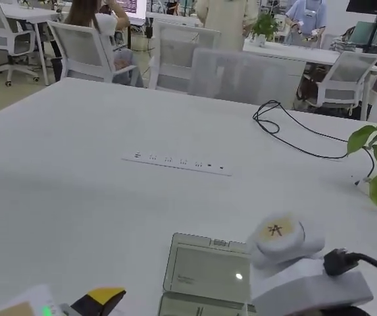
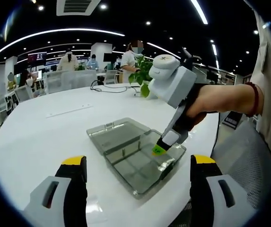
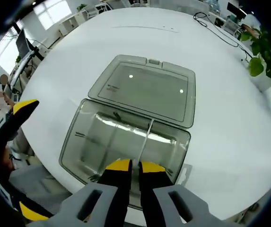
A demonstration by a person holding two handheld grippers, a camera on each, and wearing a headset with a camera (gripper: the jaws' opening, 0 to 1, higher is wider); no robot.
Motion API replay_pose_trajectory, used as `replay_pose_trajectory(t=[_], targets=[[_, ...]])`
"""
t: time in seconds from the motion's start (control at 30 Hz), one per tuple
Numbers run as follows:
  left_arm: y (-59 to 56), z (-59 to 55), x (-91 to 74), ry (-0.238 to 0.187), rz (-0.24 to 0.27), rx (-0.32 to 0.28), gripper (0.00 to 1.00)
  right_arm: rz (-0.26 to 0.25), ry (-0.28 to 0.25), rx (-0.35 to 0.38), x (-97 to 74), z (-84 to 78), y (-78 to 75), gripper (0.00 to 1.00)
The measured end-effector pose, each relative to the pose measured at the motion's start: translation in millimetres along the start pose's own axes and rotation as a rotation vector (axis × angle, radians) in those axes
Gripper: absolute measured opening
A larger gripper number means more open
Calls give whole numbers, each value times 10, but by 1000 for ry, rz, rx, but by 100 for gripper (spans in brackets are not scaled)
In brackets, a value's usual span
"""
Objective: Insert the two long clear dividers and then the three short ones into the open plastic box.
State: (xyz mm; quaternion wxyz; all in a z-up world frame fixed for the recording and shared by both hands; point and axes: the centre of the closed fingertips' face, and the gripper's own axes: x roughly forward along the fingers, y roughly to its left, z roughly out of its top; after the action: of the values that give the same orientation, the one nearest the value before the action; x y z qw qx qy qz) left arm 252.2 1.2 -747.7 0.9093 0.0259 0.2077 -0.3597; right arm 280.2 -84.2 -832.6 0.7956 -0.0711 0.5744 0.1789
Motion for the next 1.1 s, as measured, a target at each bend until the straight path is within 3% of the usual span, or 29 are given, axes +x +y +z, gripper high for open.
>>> replay_pose_trajectory(t=[0.3,0.43,0.57,0.63,0.7,0.73,0.93,1.1], targets=[[35,7,-8,-2,9,-1,92,0,-14,-25,17,7,-10,8],[30,28,-13,-4,10,3,92,53,-37,20,21,15,-21,9],[30,33,-39,1,18,6,92,102,-59,13,7,28,-10,12],[33,31,-53,4,23,6,92,125,-95,-13,-1,57,14,13],[45,26,-71,9,32,5,91,115,-103,-51,-20,43,5,18],[50,20,-78,13,36,5,91,112,-131,-80,-31,77,1,21],[82,12,-130,25,59,1,90,143,-168,-93,-137,94,36,29],[87,17,-177,34,76,-15,89,187,-237,-134,-279,134,81,36]])
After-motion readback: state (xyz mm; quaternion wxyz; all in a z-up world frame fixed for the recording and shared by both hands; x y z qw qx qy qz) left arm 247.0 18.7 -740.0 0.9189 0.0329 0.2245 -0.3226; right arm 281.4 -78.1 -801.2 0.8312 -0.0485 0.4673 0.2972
